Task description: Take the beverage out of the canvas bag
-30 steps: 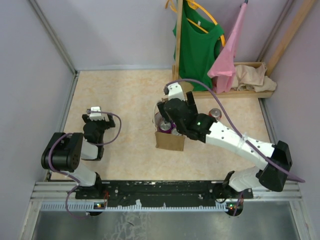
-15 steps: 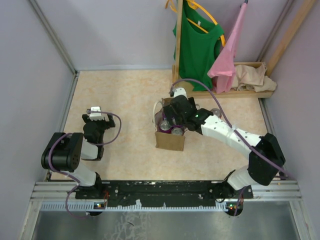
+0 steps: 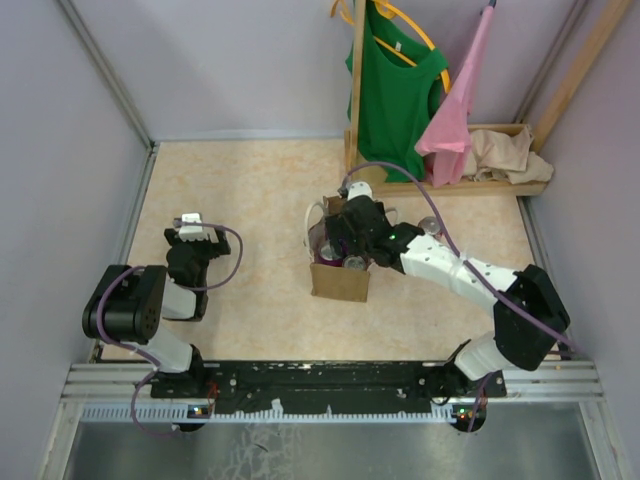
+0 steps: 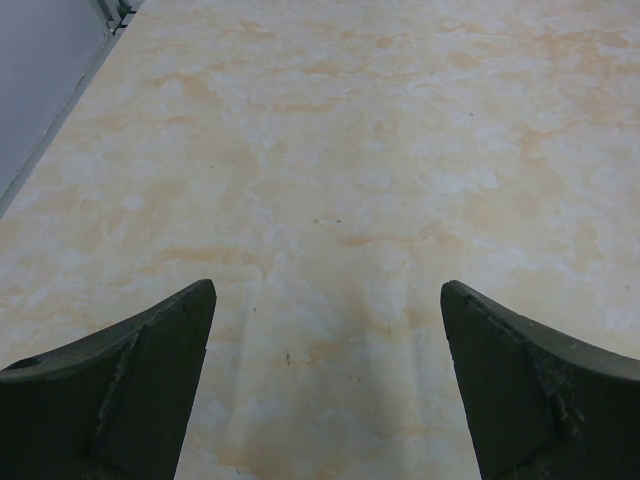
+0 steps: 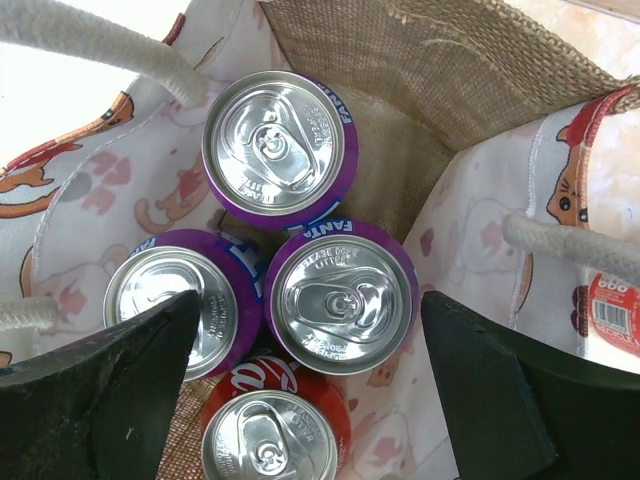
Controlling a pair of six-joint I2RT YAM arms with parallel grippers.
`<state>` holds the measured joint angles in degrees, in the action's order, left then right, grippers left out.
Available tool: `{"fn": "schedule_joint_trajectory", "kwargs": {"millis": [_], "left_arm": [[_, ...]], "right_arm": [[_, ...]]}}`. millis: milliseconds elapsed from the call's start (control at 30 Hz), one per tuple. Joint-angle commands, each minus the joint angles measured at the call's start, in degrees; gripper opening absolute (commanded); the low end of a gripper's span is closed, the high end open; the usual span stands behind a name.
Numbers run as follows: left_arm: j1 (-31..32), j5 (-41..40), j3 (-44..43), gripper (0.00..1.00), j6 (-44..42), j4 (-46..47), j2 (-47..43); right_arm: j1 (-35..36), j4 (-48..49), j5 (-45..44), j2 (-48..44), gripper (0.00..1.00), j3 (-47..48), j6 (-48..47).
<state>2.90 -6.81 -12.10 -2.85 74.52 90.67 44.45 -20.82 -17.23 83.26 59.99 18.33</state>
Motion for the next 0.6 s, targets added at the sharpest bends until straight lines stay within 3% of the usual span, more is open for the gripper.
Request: {"fn": "schedule_joint_trajectory", "kwargs": {"millis": [0,100,567], "left_arm": [[0.32,0.29,-0.73,1.0,-0.3,1.04,0.73],[0.28,0.31,-0.74,1.0,-0.3,1.06,0.72],[0.3,0.28,-0.69,1.0,-0.31,1.06,0.74]], "right_arm": [[0.2,-1.64,-0.96,0.8,0.89,-1.96,2.28],[0.2,-1.01,-2.11,0.0,0.83,-3.03,3.47],[-0.12,3.07,-8.08,-5.87,0.75,-7.38,10.72]]}}
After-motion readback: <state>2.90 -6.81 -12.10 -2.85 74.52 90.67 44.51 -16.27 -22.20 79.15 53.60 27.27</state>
